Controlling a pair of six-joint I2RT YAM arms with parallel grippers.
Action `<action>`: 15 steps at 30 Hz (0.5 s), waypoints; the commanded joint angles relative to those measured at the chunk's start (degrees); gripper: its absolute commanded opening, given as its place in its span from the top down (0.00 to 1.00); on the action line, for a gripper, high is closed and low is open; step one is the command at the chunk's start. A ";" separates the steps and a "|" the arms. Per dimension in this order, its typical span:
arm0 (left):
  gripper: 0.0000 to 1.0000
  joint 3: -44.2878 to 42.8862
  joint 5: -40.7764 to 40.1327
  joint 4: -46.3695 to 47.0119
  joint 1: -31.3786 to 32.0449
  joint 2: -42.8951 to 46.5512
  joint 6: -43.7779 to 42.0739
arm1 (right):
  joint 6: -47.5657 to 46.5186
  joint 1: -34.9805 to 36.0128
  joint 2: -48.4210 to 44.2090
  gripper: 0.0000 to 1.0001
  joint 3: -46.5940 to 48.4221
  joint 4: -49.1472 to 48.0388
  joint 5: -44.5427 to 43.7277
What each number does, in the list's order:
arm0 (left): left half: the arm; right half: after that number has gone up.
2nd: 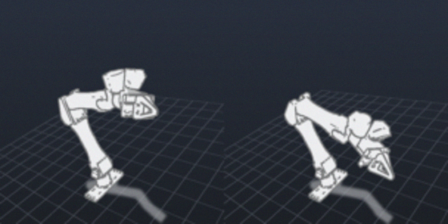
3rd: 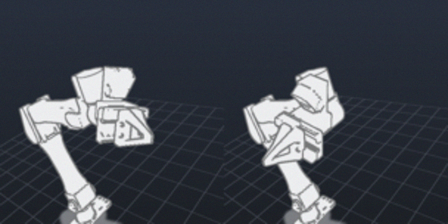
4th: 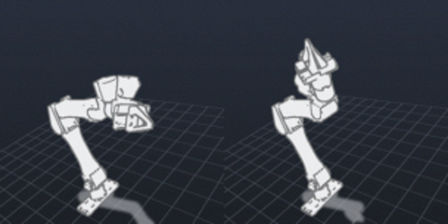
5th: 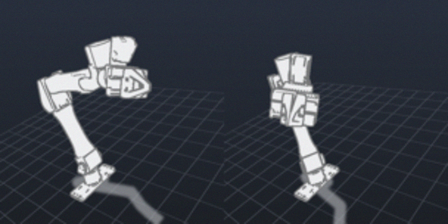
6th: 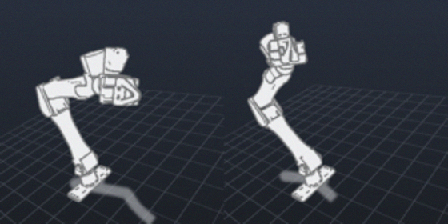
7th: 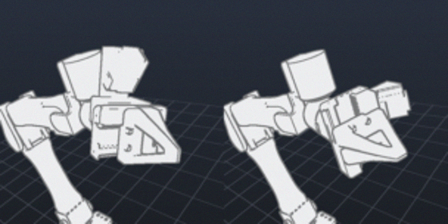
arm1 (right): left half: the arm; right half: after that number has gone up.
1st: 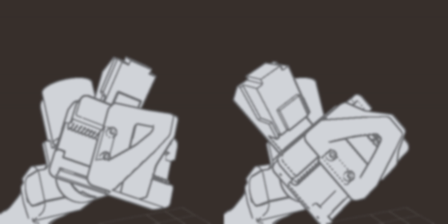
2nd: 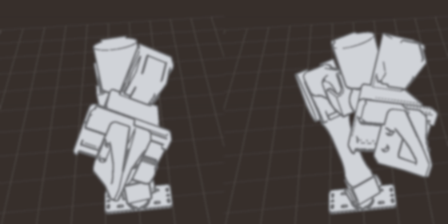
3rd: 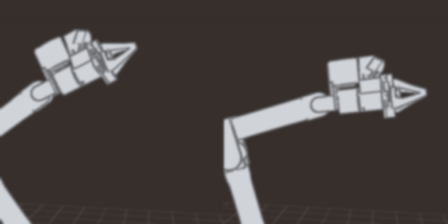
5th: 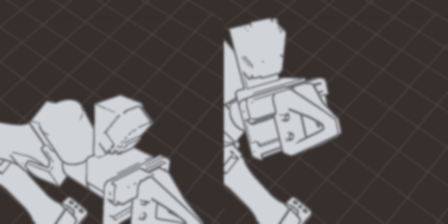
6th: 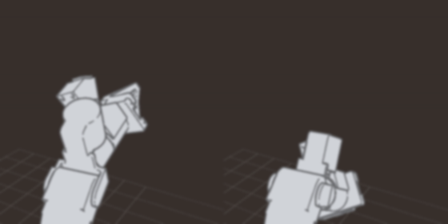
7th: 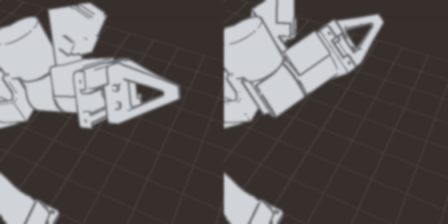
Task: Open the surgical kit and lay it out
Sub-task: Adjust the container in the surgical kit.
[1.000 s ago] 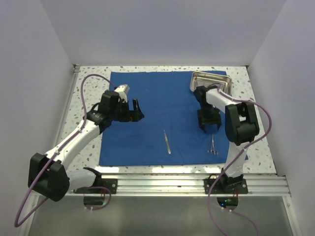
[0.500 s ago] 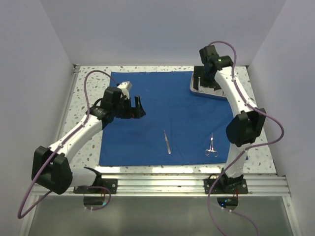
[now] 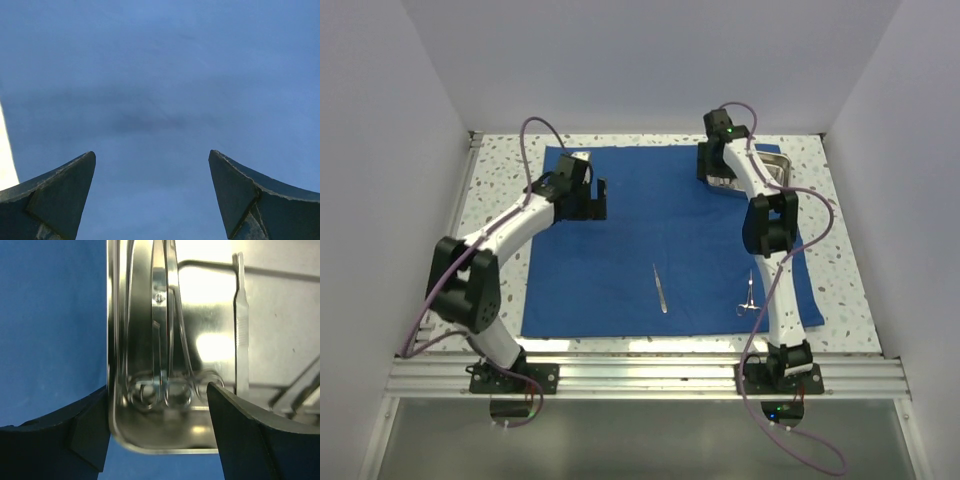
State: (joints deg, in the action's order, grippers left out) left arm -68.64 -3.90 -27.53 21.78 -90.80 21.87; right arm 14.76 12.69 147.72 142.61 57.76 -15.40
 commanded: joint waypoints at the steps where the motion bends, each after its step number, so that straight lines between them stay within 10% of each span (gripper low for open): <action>1: 0.00 -6.75 -12.79 -2.18 -1.82 -10.25 -3.50 | -1.40 -0.91 -0.51 0.25 3.21 -10.09 -1.04; 15: 0.01 -25.05 -17.54 -0.95 -4.55 -28.64 -5.78 | 1.49 -3.63 0.03 0.31 1.45 -20.23 -0.42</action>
State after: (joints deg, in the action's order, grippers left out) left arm -90.78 -16.88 -29.36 17.37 -120.75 18.24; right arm 15.18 9.87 151.65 144.51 41.39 -15.42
